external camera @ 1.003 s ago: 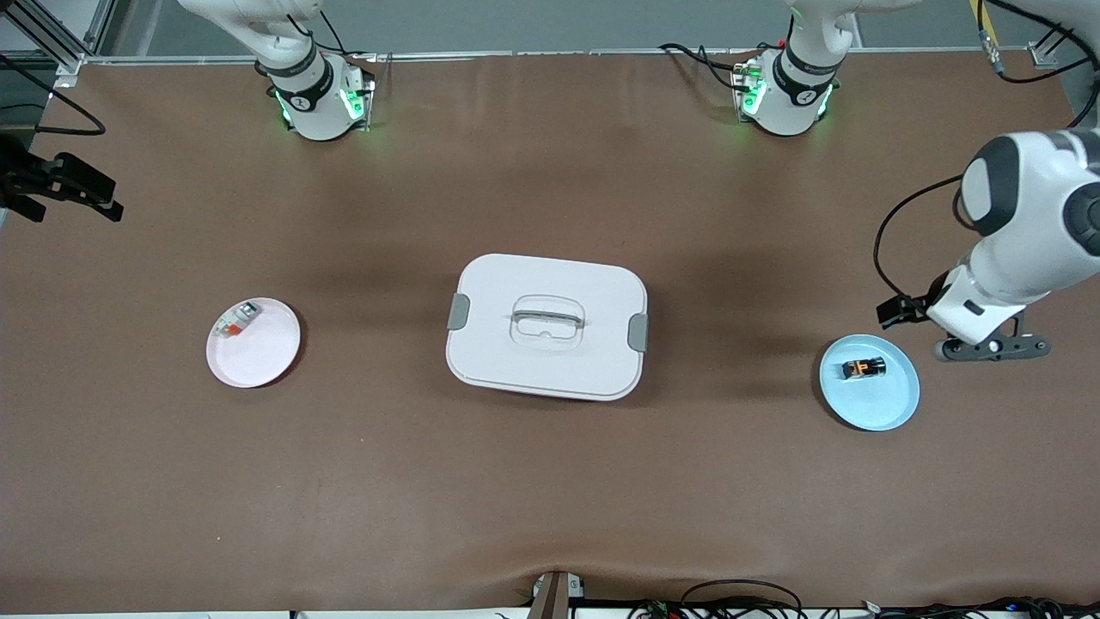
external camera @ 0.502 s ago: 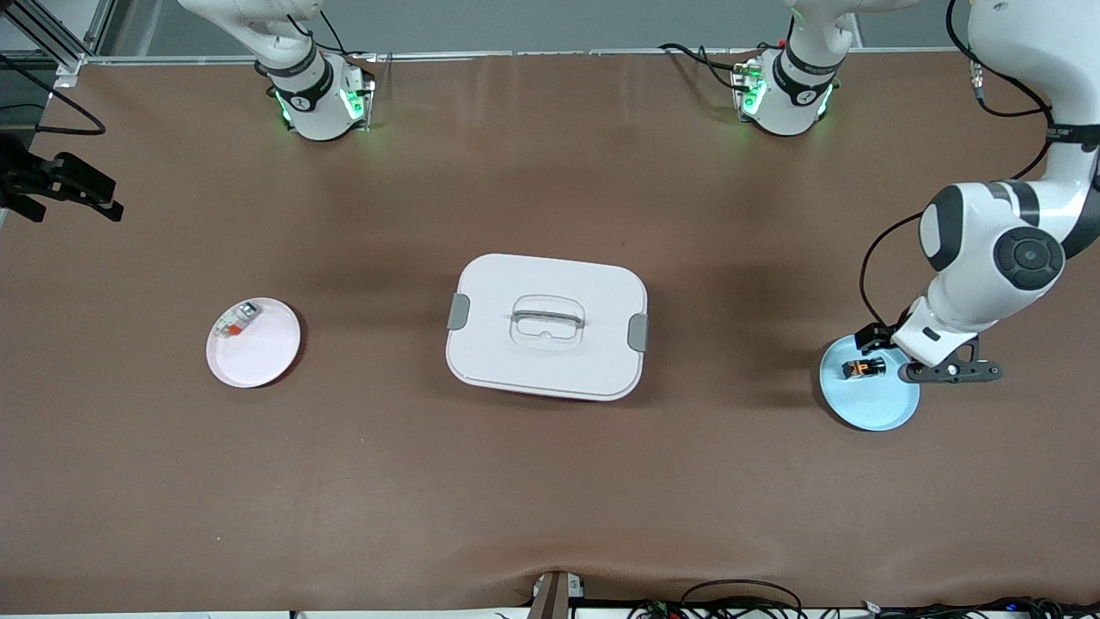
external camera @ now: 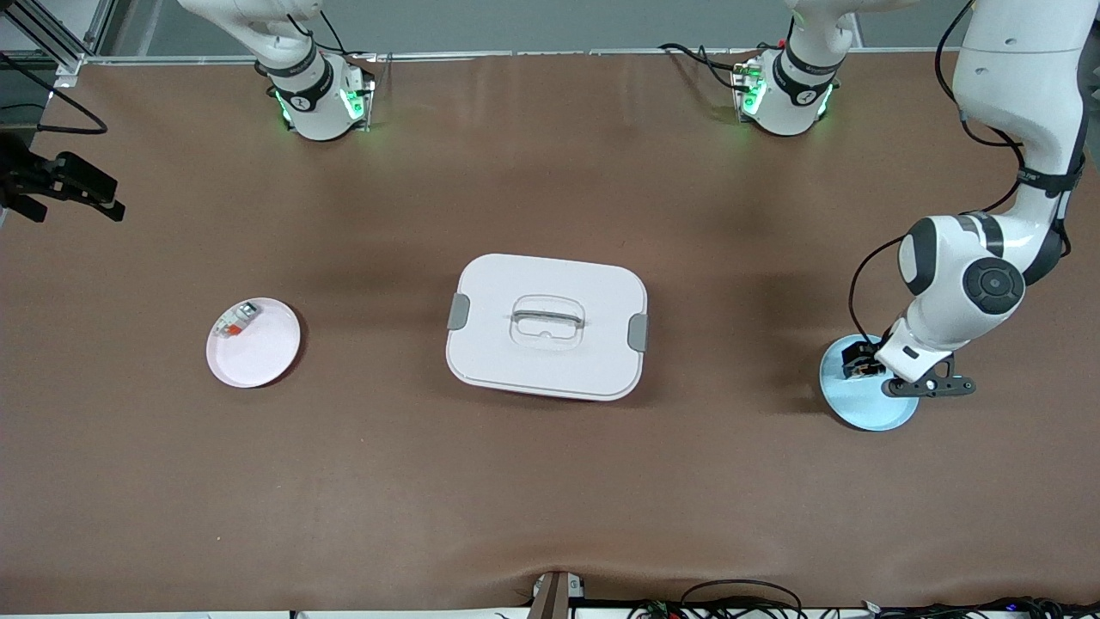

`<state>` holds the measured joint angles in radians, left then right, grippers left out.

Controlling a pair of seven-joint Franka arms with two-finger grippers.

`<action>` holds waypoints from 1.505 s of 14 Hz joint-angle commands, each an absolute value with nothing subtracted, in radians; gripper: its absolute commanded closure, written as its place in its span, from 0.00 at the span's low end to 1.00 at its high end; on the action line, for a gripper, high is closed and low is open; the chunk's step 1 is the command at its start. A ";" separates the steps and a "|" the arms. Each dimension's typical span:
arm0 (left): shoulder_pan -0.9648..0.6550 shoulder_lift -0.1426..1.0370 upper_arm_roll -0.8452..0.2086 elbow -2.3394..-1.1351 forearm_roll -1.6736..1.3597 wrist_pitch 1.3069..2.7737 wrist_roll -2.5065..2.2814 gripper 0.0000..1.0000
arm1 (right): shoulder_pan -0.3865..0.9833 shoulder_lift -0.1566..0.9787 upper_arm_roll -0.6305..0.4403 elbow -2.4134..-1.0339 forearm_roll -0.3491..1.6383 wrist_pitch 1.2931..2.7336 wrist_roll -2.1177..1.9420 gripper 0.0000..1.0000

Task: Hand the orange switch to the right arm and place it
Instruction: 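Lower the left gripper and grasp the black-and-orange switch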

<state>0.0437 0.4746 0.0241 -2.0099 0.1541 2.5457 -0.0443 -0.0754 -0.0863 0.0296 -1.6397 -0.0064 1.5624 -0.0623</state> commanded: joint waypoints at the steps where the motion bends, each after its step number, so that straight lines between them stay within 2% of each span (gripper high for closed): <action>1: 0.049 0.497 0.020 -1.996 0.173 2.560 -0.038 0.00 | -0.054 -0.091 0.028 -1.615 0.008 1.552 -0.055 0.00; 12: 0.052 0.552 0.020 -1.976 0.170 2.576 -0.044 0.00 | -0.034 -0.092 0.026 -1.621 0.015 1.532 -0.002 0.00; 16: 0.052 0.561 0.020 -1.974 0.170 2.576 -0.048 0.01 | -0.031 -0.089 0.025 -1.621 0.107 1.534 0.000 0.00; 17: 0.052 0.563 0.020 -1.974 0.170 2.576 -0.048 0.09 | -0.023 -0.089 0.026 -1.623 0.107 1.534 0.017 0.00; 19: 0.052 0.575 0.020 -1.970 0.169 2.574 -0.049 0.16 | 0.004 -0.083 0.026 -1.623 0.107 1.534 0.075 0.00; 20: 0.054 0.577 0.020 -1.968 0.169 2.574 -0.051 0.26 | 0.017 -0.083 0.026 -1.621 0.107 1.535 0.092 0.00; 21: 0.054 0.575 0.020 -1.968 0.167 2.573 -0.051 0.41 | 0.035 -0.083 0.026 -1.623 0.109 1.536 0.115 0.00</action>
<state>0.0452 0.5610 0.0235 -1.9876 0.1541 2.5676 -0.0443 0.0018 -0.0843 0.0300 -1.6306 0.0980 1.5447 0.0609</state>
